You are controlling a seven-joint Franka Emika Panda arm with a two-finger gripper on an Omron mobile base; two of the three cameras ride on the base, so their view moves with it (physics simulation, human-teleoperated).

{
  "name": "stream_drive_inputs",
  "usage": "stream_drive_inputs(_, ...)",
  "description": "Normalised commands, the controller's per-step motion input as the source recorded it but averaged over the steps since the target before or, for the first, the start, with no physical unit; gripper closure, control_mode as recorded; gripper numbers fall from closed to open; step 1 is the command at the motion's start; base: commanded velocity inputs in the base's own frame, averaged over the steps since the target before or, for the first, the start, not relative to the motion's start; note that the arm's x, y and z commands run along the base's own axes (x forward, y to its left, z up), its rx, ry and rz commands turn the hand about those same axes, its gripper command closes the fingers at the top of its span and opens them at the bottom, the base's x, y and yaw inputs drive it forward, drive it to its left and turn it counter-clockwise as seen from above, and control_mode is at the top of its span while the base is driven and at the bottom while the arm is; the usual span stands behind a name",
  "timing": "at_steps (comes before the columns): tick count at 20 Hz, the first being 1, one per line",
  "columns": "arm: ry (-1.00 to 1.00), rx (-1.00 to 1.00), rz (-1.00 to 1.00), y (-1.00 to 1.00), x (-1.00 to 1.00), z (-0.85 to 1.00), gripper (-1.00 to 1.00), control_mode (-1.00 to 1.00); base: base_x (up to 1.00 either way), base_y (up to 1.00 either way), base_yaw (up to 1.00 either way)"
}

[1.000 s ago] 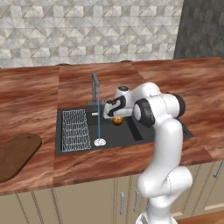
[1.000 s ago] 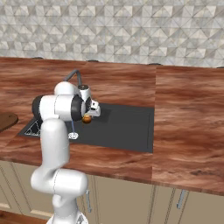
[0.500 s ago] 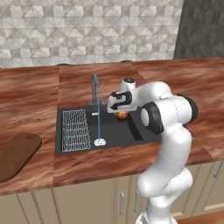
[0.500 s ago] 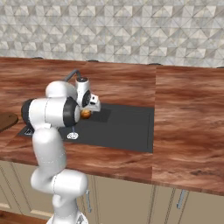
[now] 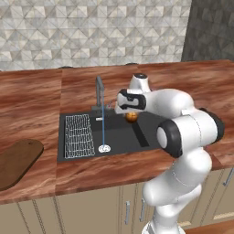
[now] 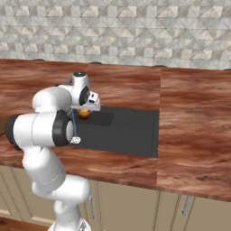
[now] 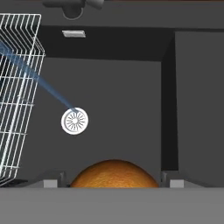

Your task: Pick the orange from the sink and place it on the cutting board to airdry. Then turn off the sink faucet.

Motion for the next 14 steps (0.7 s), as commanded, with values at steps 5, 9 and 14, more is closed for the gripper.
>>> stream_drive_inputs(5, 0.00, 0.02, 0.00, 0.00, -0.62, 0.47, 1.00, -1.00, 0.00, 0.00, 0.00)
stream_drive_inputs(9, 0.00, 0.00, 0.00, 0.00, -0.68, 0.28, 1.00, -1.00, 0.00, 0.00, 0.00)
stream_drive_inputs(14, 0.00, 0.00, 0.00, 0.00, -0.70, 0.18, 1.00, -1.00, 0.00, 0.00, 0.00)
